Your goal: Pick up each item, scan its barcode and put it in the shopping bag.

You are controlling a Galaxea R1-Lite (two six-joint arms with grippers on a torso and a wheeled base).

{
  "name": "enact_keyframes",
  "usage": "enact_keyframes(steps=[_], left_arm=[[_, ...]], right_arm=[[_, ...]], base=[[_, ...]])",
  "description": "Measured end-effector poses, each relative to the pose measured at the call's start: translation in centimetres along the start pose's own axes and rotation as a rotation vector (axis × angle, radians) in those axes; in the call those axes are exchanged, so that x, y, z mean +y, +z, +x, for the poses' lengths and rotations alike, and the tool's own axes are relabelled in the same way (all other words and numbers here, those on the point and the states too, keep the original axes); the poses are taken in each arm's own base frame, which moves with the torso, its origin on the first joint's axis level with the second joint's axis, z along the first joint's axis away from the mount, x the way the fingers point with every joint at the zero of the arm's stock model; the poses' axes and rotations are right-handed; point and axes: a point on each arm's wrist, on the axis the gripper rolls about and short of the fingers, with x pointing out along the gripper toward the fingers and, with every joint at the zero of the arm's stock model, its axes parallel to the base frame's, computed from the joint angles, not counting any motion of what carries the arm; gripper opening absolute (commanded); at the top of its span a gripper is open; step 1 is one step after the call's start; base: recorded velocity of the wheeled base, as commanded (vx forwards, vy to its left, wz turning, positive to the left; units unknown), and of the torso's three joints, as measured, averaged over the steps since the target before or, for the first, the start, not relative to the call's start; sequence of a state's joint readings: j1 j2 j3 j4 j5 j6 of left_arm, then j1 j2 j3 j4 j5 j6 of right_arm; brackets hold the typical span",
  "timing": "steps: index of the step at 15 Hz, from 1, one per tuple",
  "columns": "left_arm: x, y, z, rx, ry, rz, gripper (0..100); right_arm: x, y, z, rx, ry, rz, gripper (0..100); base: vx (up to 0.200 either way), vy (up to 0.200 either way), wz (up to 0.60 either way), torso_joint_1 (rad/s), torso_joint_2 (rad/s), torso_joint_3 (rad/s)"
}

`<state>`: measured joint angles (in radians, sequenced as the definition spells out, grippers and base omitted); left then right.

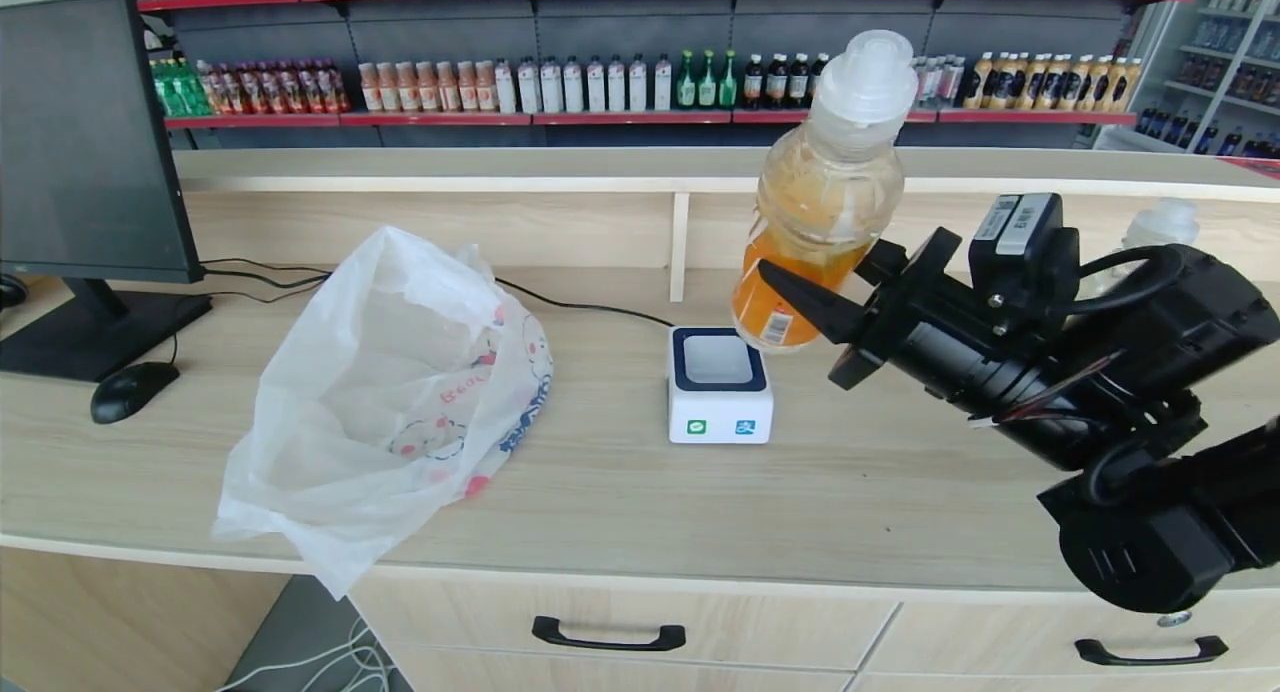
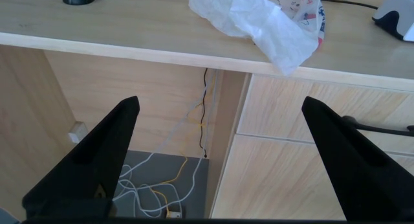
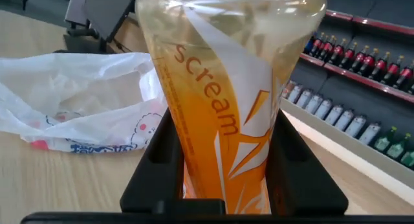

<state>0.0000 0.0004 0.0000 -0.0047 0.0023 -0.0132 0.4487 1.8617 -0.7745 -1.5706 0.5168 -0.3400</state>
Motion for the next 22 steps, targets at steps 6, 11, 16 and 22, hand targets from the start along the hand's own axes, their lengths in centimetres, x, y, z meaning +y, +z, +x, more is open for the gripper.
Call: enact_keyframes(steps=[6, 11, 16, 22], left_arm=[[0.0, 0.0, 0.0, 0.0, 0.0, 0.0, 100], [0.0, 0.0, 0.0, 0.0, 0.0, 0.0, 100], [0.0, 0.0, 0.0, 0.0, 0.0, 0.0, 100], [0.0, 0.0, 0.0, 0.0, 0.0, 0.0, 100]], right_arm=[[0.0, -2.8, 2.2, -0.033, 0.068, -0.165, 0], [0.4, -4.2, 2.4, -0.033, 0.104, -0.3, 0], [0.8, -5.1, 2.4, -0.024, 0.124, -0.355, 0], [1.5, -6.0, 2.9, -0.058, 0.183, -0.407, 0]], base=[[0.0, 0.0, 0.0, 0.0, 0.0, 0.0], [0.0, 0.0, 0.0, 0.0, 0.0, 0.0], [0.0, 0.0, 0.0, 0.0, 0.0, 0.0], [0.0, 0.0, 0.0, 0.0, 0.0, 0.0]])
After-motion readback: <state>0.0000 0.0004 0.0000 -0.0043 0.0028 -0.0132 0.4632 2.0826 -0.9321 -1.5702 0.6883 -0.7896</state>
